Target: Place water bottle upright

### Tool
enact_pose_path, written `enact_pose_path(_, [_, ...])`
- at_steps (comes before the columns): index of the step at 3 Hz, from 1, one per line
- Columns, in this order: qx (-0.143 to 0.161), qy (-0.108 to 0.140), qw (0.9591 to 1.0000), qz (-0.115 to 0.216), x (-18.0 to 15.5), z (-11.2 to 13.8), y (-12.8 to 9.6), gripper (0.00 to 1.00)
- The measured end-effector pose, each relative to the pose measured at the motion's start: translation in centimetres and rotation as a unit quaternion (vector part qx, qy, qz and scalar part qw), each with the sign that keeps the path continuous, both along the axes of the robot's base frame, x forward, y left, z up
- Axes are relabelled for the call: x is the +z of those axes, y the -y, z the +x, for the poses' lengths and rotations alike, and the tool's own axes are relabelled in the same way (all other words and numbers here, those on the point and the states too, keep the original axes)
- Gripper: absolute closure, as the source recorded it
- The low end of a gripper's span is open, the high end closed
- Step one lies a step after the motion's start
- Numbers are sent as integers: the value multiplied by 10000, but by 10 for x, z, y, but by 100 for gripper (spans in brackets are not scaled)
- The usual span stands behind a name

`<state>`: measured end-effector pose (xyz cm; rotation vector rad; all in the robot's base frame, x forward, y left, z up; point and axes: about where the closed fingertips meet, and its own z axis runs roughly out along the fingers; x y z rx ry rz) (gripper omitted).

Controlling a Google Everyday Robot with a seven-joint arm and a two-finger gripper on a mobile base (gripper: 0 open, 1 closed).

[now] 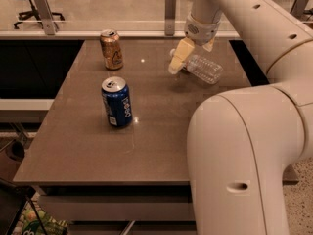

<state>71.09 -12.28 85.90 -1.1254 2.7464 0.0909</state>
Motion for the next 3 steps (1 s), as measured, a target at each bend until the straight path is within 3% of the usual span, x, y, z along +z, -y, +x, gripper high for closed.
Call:
enact_pose_path(1, [63,17,10000,-46,2,4,3,0])
enact_pose_path(3, [61,140,9999,-4,-3,14,-1,40])
